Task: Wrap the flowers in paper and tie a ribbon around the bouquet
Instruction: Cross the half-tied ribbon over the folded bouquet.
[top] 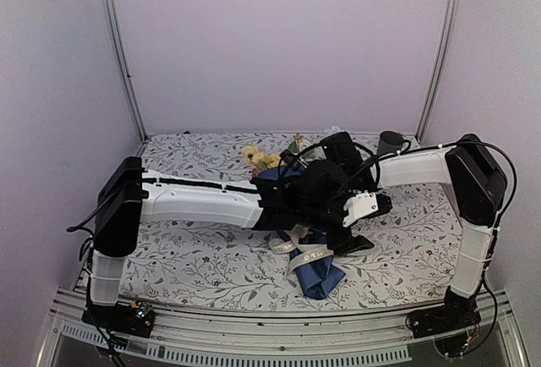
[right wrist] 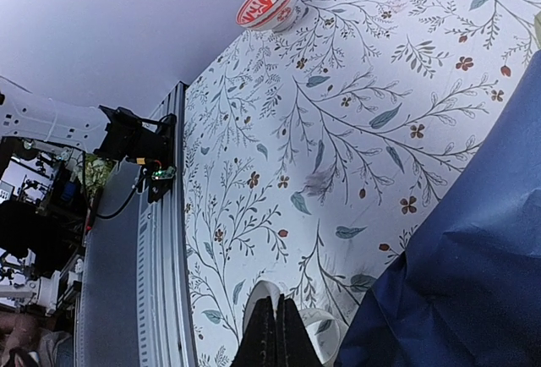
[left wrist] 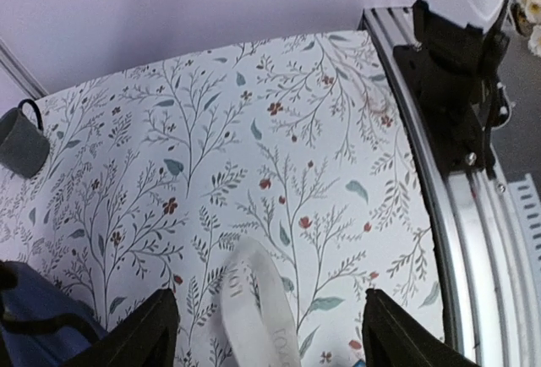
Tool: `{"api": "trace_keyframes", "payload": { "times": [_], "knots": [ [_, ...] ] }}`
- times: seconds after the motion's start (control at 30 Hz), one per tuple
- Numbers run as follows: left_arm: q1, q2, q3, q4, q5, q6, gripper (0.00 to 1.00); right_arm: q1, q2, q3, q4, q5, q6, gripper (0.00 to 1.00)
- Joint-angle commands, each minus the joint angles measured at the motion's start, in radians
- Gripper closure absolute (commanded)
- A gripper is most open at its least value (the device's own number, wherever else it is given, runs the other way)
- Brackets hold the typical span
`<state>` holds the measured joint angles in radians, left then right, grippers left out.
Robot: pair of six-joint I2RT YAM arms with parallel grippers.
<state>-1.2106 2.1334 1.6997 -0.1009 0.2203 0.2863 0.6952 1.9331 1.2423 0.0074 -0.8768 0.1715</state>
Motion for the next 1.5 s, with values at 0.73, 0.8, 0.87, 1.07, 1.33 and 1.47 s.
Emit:
{"api": "trace_keyframes", "payload": {
  "times": [0.73,0.8,0.87,1.07,1.33,1.47],
  "knots": [
    [0.253,-0.683,-1.132,0.813,-0.25,-0.445,0.37,0.069,-0.156,-0.188,0.171,0.233,0.418,0.96],
    [0.258,-0.661,-1.148,0.846,-0.235,-0.47,0.33,0.075,-0.168,-0.216,0.202,0.27,0.502,0.96],
    [0.259,-0.629,-1.156,0.885,-0.22,-0.491,0.28,0.083,-0.18,-0.256,0.277,0.312,0.573,0.96],
    [0.259,-0.509,-1.097,0.906,-0.118,-0.555,0.14,0.127,-0.157,-0.26,0.393,0.383,0.678,0.96],
    [0.26,-0.47,-1.098,1.005,-0.042,-0.57,0.15,0.18,-0.138,-0.265,0.468,0.463,0.759,0.96],
    [0.26,-0.442,-1.067,0.997,-0.02,-0.568,0.17,0.182,-0.158,-0.3,0.505,0.501,0.788,0.96]
  ]
}}
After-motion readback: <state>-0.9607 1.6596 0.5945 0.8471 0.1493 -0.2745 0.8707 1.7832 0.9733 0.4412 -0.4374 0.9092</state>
